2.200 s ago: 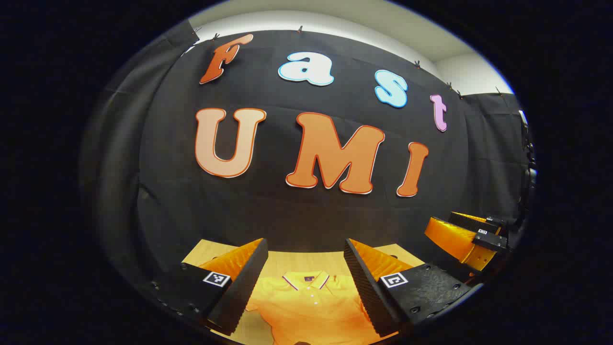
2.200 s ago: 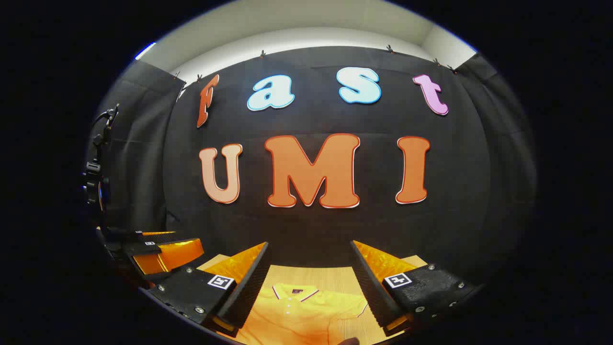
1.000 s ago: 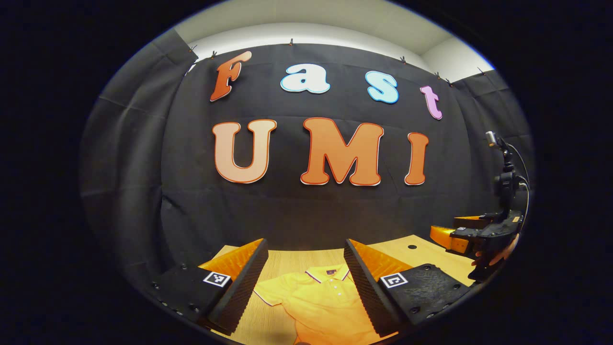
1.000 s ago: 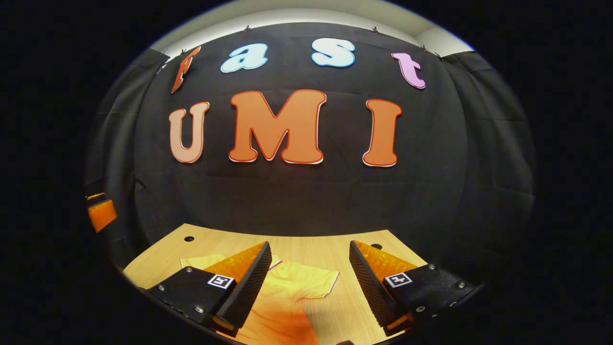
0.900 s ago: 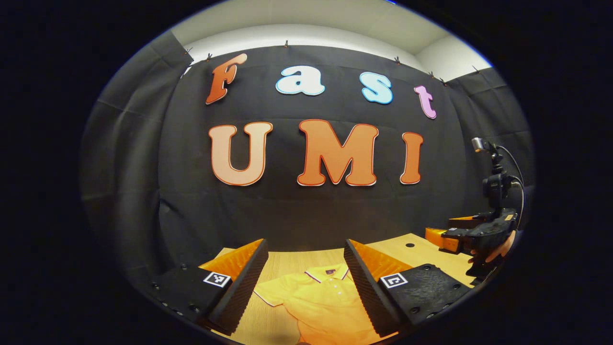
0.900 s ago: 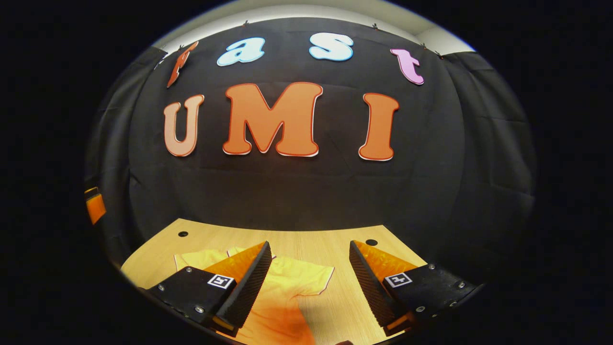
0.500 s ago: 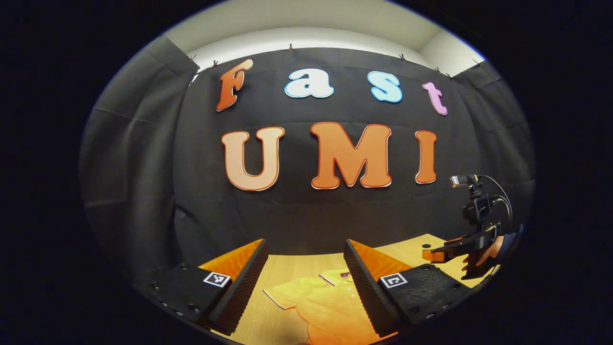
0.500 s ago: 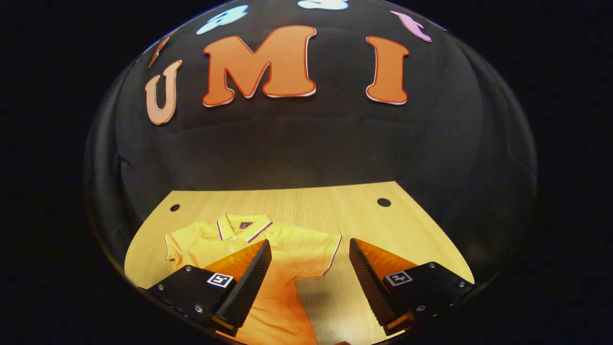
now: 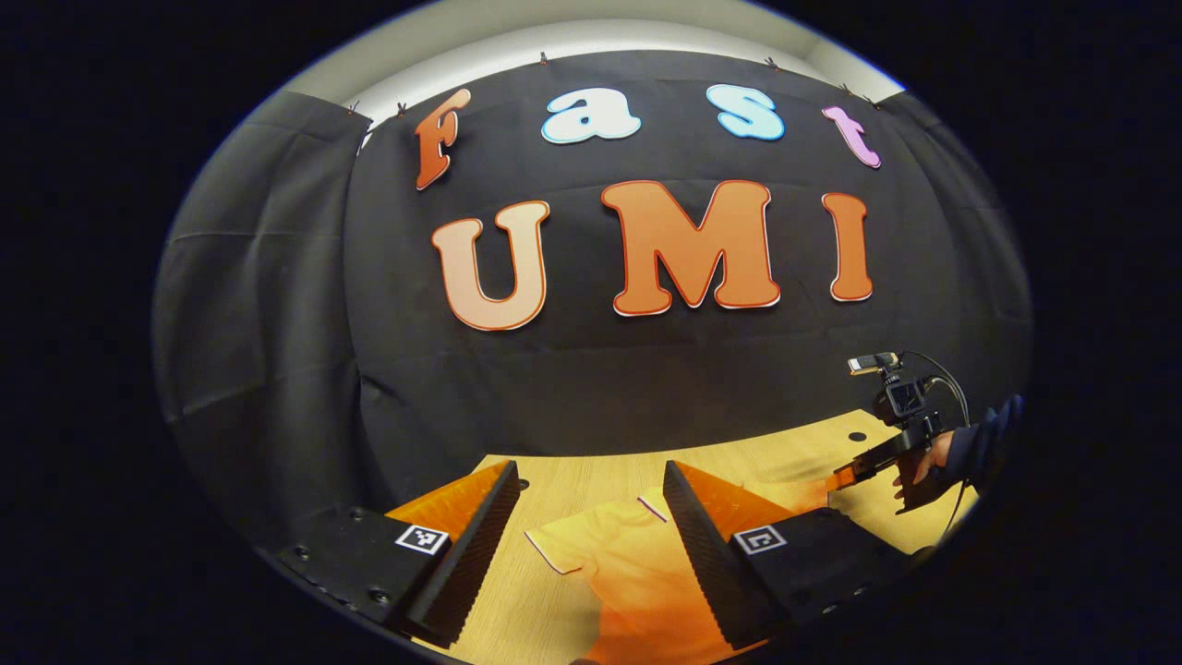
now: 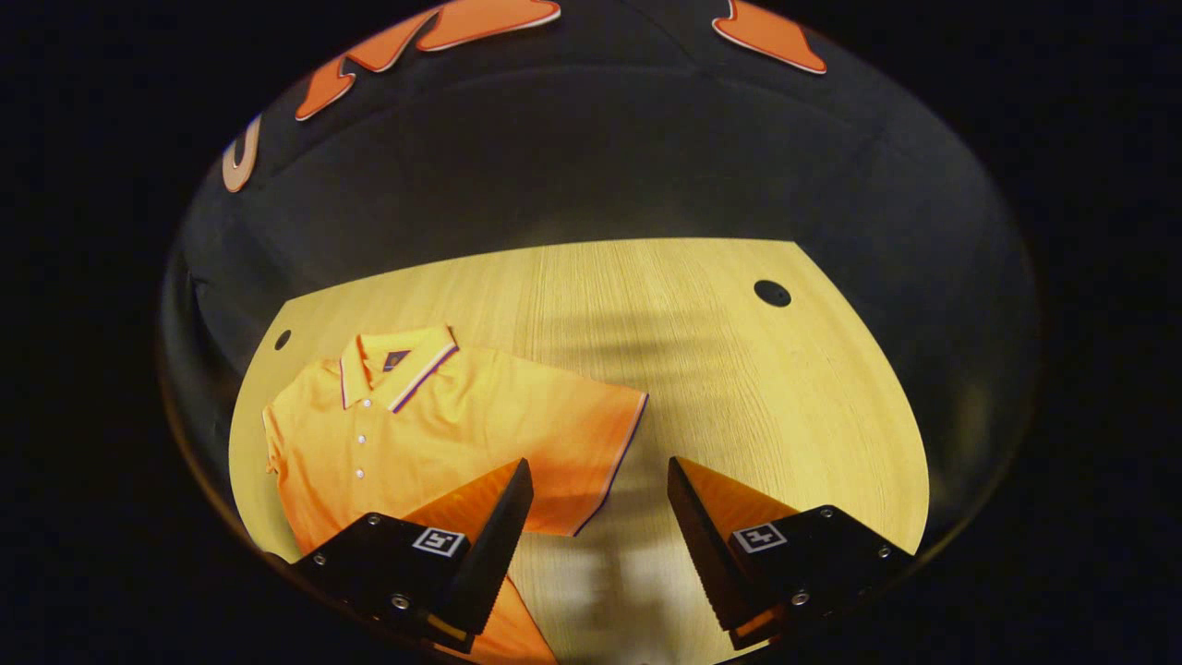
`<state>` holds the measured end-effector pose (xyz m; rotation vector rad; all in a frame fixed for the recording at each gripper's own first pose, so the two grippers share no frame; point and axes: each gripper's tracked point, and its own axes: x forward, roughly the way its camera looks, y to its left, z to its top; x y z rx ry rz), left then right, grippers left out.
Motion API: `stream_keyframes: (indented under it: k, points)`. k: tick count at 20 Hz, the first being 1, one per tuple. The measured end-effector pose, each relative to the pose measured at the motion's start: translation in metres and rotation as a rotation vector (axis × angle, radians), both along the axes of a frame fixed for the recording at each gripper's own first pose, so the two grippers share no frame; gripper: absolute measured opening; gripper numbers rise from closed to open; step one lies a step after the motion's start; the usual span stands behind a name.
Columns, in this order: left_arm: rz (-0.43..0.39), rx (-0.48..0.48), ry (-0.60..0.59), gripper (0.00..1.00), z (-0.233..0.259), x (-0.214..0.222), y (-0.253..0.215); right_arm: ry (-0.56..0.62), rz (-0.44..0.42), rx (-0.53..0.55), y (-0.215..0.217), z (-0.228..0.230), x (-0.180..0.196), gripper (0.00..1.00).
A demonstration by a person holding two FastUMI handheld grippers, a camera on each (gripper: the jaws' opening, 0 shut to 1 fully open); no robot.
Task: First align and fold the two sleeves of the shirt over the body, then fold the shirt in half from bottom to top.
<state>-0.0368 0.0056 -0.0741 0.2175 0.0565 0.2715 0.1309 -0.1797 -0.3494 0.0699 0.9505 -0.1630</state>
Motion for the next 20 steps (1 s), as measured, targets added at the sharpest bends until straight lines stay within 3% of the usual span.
stream_keyframes:
  k: [8,9,10,14,15,16,17,20]
  points:
    - [0.118,-0.024,0.099,0.96,-0.032,-0.005,0.011,0.258,0.074,0.000,-0.001,-0.056,0.017,0.89]
    - [0.132,-0.027,0.111,0.97,-0.035,-0.006,0.013,0.286,0.069,0.001,0.000,-0.062,0.017,0.86]
    - [0.145,-0.032,0.115,0.97,-0.037,-0.008,0.015,0.311,0.052,0.024,0.000,-0.067,0.021,0.76]
    - [0.170,-0.046,0.123,0.97,-0.041,-0.013,0.016,0.366,0.081,0.018,0.004,-0.066,0.029,0.68]
    - [0.174,-0.053,0.122,0.97,-0.041,-0.014,0.017,0.351,0.091,0.018,0.008,-0.066,0.035,0.54]
    - [0.179,-0.054,0.116,0.97,-0.041,-0.015,0.017,0.346,0.062,0.043,0.011,-0.066,0.038,0.20]
    - [0.179,-0.053,0.115,0.97,-0.039,-0.016,0.017,0.350,0.042,0.069,0.010,-0.065,0.039,0.11]
    - [0.187,-0.065,0.109,0.97,-0.041,-0.021,0.021,0.311,0.025,0.172,0.021,-0.051,0.047,0.05]
